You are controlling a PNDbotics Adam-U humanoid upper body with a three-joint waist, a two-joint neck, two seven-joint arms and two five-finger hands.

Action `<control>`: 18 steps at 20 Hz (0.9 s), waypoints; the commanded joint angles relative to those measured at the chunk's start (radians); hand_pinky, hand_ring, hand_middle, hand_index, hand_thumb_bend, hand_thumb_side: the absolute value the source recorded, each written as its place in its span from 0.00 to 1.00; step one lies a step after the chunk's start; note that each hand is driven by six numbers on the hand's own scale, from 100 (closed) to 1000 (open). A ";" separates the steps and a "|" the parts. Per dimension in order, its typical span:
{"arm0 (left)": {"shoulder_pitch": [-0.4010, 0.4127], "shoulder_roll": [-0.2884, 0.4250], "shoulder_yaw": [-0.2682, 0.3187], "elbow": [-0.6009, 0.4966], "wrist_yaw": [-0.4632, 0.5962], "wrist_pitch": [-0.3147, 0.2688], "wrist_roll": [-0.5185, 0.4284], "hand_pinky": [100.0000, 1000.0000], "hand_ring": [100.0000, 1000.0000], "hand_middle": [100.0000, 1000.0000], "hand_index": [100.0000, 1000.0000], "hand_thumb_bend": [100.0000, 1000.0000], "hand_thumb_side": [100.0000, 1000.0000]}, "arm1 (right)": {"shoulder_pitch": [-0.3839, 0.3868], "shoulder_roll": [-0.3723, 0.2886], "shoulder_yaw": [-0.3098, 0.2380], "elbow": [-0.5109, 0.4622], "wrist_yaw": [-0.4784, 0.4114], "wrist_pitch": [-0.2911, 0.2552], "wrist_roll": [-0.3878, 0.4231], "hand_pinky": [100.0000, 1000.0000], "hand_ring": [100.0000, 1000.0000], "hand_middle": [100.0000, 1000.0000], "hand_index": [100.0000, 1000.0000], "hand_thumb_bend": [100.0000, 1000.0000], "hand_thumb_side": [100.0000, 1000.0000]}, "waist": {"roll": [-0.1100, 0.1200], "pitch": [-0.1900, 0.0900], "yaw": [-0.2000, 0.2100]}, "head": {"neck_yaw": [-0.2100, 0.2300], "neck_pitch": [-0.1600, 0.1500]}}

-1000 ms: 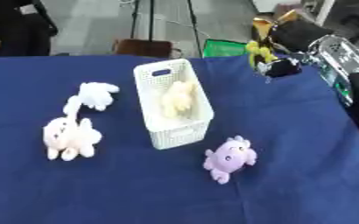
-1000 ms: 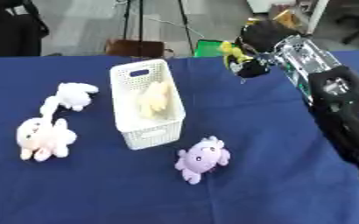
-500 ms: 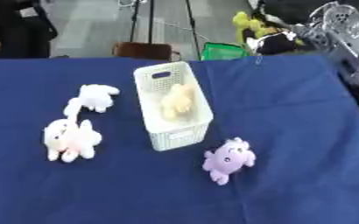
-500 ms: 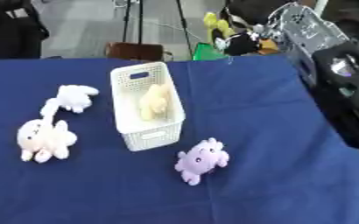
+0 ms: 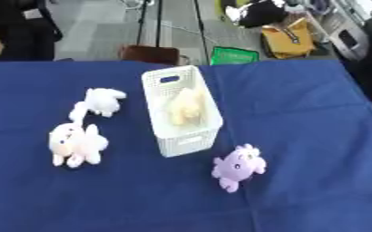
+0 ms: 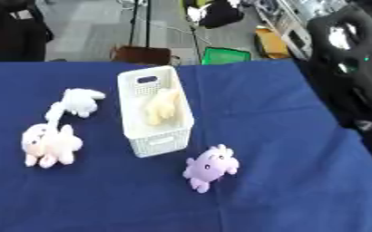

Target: Pick up objects on the table and place them in the box.

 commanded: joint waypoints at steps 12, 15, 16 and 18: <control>-0.016 0.010 -0.008 -0.018 0.016 -0.020 0.005 0.51 0.51 0.63 0.70 0.00 0.57 | -0.037 0.112 0.008 -0.009 -0.054 -0.004 0.008 0.56 0.56 0.34 0.49 0.00 0.72 | 0.001 -0.022 0.024 | -0.025 0.001; -0.018 0.009 -0.008 -0.018 0.017 -0.021 0.004 0.51 0.51 0.63 0.70 0.00 0.57 | -0.029 0.122 0.015 -0.008 -0.070 -0.003 0.016 0.55 0.55 0.34 0.49 0.00 0.72 | 0.003 -0.020 0.025 | -0.027 0.001; -0.018 0.008 -0.008 -0.018 0.018 -0.021 0.003 0.51 0.51 0.63 0.70 0.00 0.57 | -0.025 0.125 0.019 -0.008 -0.072 -0.005 0.019 0.55 0.55 0.34 0.49 0.00 0.72 | 0.004 -0.019 0.026 | -0.027 0.001; -0.018 0.007 -0.008 -0.018 0.018 -0.021 0.003 0.51 0.51 0.63 0.70 0.00 0.57 | -0.015 0.129 0.027 -0.006 -0.077 -0.010 0.025 0.55 0.55 0.34 0.49 0.00 0.71 | 0.005 -0.018 0.027 | -0.028 0.001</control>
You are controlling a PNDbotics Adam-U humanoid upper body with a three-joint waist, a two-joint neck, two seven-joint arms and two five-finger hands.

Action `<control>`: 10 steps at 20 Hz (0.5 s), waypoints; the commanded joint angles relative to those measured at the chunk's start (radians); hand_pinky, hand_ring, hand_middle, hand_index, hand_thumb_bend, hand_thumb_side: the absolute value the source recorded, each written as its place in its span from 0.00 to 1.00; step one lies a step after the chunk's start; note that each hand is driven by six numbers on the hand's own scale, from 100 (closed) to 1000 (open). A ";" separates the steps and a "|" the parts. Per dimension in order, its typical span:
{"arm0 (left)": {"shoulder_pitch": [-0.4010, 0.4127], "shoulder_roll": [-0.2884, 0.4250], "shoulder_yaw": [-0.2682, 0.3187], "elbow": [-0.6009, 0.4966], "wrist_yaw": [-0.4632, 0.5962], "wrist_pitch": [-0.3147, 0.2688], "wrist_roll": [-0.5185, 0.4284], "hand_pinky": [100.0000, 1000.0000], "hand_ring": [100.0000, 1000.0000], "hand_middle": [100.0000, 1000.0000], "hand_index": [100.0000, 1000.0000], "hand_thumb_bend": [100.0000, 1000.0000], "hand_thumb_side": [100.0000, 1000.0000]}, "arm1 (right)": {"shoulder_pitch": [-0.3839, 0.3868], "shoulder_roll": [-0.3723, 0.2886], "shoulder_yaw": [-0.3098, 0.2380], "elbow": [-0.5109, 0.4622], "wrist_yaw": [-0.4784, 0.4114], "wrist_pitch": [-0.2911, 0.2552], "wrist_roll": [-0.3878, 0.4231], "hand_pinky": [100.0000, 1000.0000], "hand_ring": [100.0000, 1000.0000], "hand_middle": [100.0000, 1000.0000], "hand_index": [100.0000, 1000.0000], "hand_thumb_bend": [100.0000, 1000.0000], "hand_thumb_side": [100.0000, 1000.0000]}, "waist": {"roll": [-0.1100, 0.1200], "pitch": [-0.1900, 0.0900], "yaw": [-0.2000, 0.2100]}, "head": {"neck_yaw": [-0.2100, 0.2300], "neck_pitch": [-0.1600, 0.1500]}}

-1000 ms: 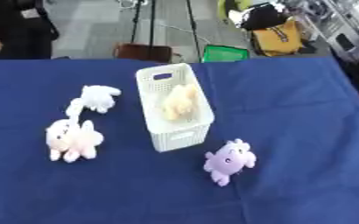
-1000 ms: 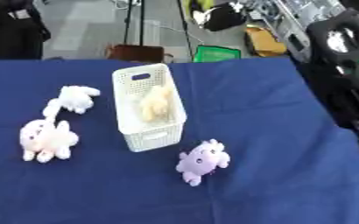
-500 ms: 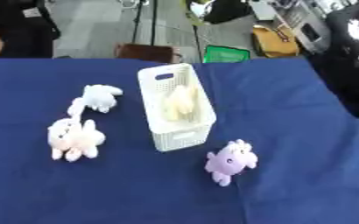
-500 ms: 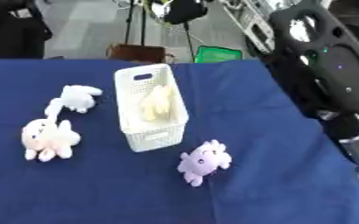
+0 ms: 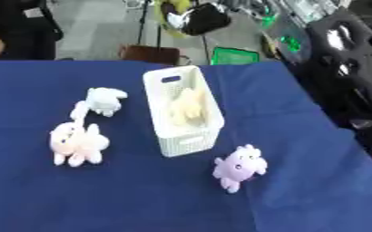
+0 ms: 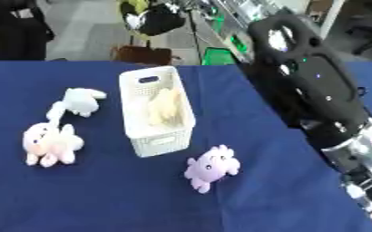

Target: Pick up objects on the table and place them in the box.

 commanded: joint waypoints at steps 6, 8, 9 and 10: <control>-0.015 0.007 -0.002 -0.018 0.004 -0.015 0.012 0.51 0.51 0.63 0.70 0.00 0.57 | 0.007 -0.003 0.021 -0.012 -0.030 -0.015 0.025 0.55 0.55 0.34 0.49 0.00 0.71 | 0.008 -0.014 0.003 | -0.005 0.001; -0.015 0.006 -0.001 -0.018 0.004 -0.014 0.012 0.51 0.51 0.63 0.70 0.00 0.57 | 0.014 -0.005 0.029 -0.013 -0.036 -0.019 0.031 0.55 0.56 0.34 0.49 0.00 0.71 | 0.008 -0.012 0.002 | -0.005 0.001; -0.015 0.005 -0.001 -0.018 0.004 -0.014 0.012 0.51 0.51 0.63 0.70 0.00 0.57 | 0.017 -0.006 0.032 -0.014 -0.039 -0.020 0.034 0.55 0.56 0.34 0.49 0.00 0.70 | 0.008 -0.011 0.002 | -0.005 0.001; -0.015 0.005 -0.001 -0.018 0.004 -0.014 0.012 0.51 0.51 0.63 0.70 0.00 0.57 | 0.024 -0.009 0.036 -0.012 -0.041 -0.022 0.038 0.55 0.56 0.34 0.49 0.00 0.70 | 0.009 -0.010 0.002 | -0.005 0.001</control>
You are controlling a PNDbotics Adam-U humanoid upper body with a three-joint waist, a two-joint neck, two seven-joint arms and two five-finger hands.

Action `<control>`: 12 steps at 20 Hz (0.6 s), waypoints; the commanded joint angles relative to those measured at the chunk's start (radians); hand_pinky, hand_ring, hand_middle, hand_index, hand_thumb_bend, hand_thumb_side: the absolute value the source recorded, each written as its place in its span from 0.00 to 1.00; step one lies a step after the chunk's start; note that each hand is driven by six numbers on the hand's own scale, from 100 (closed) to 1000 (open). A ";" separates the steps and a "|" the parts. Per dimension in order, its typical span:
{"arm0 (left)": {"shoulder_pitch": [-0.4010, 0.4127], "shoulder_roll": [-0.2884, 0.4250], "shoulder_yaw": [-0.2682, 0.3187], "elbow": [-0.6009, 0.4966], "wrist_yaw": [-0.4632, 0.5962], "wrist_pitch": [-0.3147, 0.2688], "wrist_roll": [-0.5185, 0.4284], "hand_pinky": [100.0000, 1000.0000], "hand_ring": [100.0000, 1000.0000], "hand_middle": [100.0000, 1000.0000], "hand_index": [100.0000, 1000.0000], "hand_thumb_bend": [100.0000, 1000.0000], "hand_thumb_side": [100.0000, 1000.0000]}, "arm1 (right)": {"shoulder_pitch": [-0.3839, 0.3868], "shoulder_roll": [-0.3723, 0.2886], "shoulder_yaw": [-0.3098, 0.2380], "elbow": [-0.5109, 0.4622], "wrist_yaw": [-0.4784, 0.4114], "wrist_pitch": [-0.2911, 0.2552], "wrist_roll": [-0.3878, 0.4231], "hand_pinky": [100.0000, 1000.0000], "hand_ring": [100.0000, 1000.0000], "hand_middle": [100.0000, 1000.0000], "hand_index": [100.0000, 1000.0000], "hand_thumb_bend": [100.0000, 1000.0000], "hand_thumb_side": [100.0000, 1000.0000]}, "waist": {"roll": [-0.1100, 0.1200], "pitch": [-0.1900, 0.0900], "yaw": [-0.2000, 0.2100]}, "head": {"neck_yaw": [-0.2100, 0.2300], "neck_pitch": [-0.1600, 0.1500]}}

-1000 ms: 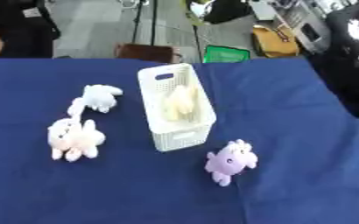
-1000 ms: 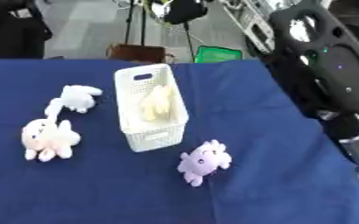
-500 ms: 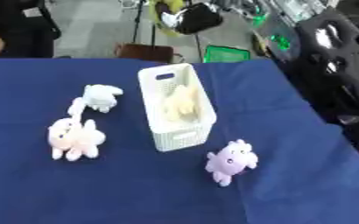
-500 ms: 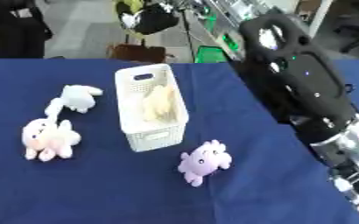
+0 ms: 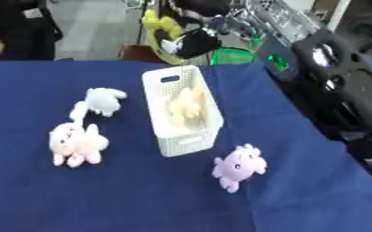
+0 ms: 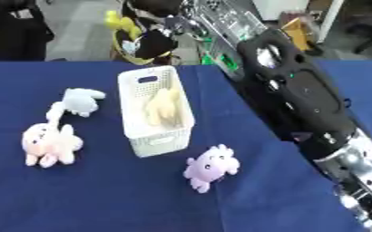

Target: Pick up objects on the table and place them in the box.

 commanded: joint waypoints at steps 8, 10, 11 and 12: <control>-0.012 0.005 -0.001 -0.018 0.003 -0.013 0.012 0.51 0.51 0.63 0.70 0.00 0.56 | 0.010 -0.026 0.013 0.006 -0.032 -0.020 0.043 0.58 0.59 0.40 0.55 0.00 0.81 | 0.008 -0.011 -0.003 | -0.002 0.004; -0.011 0.004 -0.001 -0.018 0.004 -0.012 0.012 0.51 0.51 0.63 0.70 0.00 0.56 | 0.010 -0.025 0.012 0.011 -0.040 -0.027 0.060 0.62 0.61 0.44 0.61 0.00 0.95 | 0.009 -0.010 -0.003 | -0.003 0.006; -0.011 0.004 -0.001 -0.018 0.004 -0.012 0.012 0.51 0.51 0.63 0.70 0.00 0.56 | 0.009 -0.025 0.011 0.015 -0.044 -0.031 0.068 0.62 0.61 0.44 0.61 0.00 0.95 | 0.009 -0.011 -0.003 | -0.003 0.007; -0.012 0.004 -0.001 -0.018 0.004 -0.012 0.012 0.51 0.51 0.63 0.70 0.00 0.56 | 0.009 -0.023 0.009 0.020 -0.049 -0.034 0.076 0.64 0.63 0.46 0.63 0.00 1.00 | 0.009 -0.011 -0.003 | -0.003 0.008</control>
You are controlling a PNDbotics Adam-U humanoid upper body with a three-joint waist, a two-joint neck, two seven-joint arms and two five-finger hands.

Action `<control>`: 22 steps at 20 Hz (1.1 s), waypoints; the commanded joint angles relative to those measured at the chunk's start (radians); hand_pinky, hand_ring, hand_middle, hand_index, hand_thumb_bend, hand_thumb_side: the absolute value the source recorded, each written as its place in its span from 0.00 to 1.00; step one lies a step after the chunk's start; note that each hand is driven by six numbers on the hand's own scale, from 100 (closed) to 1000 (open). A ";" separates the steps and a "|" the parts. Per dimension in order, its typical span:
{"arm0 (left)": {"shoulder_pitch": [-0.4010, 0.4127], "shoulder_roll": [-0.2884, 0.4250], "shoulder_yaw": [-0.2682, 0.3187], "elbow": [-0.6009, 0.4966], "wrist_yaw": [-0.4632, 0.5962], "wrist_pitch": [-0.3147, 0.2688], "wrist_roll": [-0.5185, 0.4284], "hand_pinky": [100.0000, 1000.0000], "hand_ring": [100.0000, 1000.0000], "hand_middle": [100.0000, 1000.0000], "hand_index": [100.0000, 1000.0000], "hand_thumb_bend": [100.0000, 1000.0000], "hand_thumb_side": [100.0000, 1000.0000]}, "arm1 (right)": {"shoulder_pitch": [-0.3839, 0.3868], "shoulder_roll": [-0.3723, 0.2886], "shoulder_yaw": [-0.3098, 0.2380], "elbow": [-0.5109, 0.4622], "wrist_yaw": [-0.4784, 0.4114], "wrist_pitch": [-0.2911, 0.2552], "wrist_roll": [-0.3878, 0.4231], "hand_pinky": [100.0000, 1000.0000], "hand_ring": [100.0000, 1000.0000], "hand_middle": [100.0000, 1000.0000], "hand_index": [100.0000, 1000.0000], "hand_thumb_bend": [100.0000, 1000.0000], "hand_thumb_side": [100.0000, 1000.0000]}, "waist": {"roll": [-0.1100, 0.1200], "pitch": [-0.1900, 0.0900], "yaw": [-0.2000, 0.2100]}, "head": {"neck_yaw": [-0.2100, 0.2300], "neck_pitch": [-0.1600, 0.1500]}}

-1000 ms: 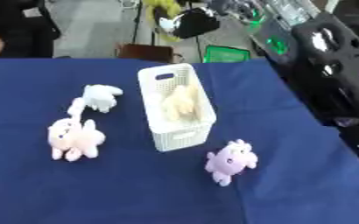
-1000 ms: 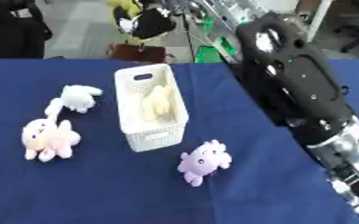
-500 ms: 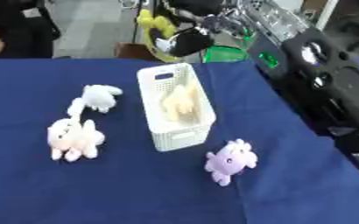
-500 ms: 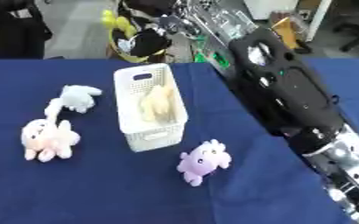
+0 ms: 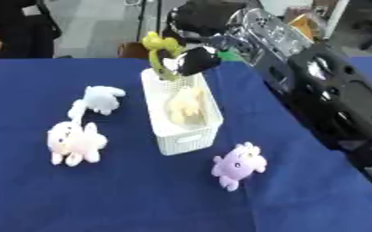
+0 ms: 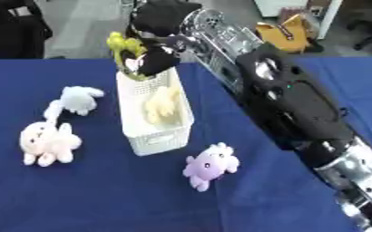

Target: Pick up objects on the table and place them in the box.

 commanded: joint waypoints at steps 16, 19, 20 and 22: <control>-0.009 0.003 -0.002 -0.018 0.006 -0.013 0.011 0.51 0.51 0.63 0.70 0.00 0.56 | -0.029 -0.012 -0.043 0.083 -0.034 -0.029 0.058 0.75 0.71 0.58 0.76 0.01 1.00 | 0.006 -0.015 0.001 | -0.011 0.007; -0.010 0.003 -0.002 -0.018 0.007 -0.013 0.010 0.51 0.51 0.63 0.70 0.00 0.56 | -0.031 -0.013 -0.047 0.089 -0.020 -0.042 0.062 0.75 0.71 0.59 0.76 0.01 1.00 | 0.006 -0.015 0.001 | -0.012 0.007; -0.010 0.003 -0.002 -0.018 0.008 -0.013 0.010 0.51 0.51 0.63 0.70 0.00 0.56 | -0.031 -0.013 -0.048 0.090 -0.017 -0.044 0.061 0.75 0.71 0.59 0.76 0.01 1.00 | 0.006 -0.015 0.001 | -0.012 0.007; -0.009 0.003 -0.002 -0.018 0.008 -0.012 0.010 0.51 0.51 0.63 0.70 0.00 0.56 | -0.031 -0.013 -0.051 0.091 -0.015 -0.047 0.056 0.75 0.71 0.58 0.76 0.01 1.00 | 0.007 -0.016 0.001 | -0.013 0.007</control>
